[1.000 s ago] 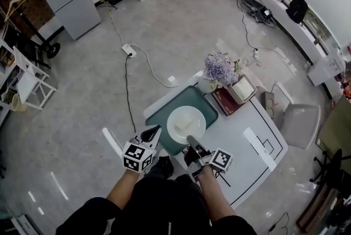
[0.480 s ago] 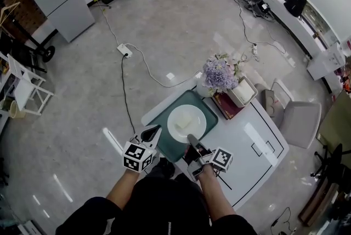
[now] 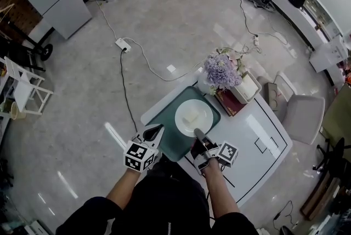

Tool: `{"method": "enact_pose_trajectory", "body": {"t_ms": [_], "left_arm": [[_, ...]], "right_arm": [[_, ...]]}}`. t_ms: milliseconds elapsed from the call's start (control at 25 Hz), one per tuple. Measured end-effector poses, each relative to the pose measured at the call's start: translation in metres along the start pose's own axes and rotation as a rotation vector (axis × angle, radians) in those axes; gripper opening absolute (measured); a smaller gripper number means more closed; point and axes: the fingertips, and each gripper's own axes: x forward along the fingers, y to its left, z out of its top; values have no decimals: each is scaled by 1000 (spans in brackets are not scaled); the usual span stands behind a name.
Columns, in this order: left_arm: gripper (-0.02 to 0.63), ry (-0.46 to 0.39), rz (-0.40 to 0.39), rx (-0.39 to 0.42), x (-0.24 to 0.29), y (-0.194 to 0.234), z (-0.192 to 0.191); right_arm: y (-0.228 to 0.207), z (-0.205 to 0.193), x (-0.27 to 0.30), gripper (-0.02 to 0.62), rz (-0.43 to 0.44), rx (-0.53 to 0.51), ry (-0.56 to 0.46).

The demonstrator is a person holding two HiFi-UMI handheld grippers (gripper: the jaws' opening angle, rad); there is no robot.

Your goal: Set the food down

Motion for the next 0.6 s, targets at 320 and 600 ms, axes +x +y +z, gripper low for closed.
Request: {"method": "enact_pose_trajectory", "body": {"t_ms": [320,600], "left_arm": [[6,21,21,-30,9,2,-12],[6,32,48,-50,3,9,-15]], "right_arm": [[-20,13,14,23,-26,15,37],[-34,3,31,23,-61,25,94]]}}
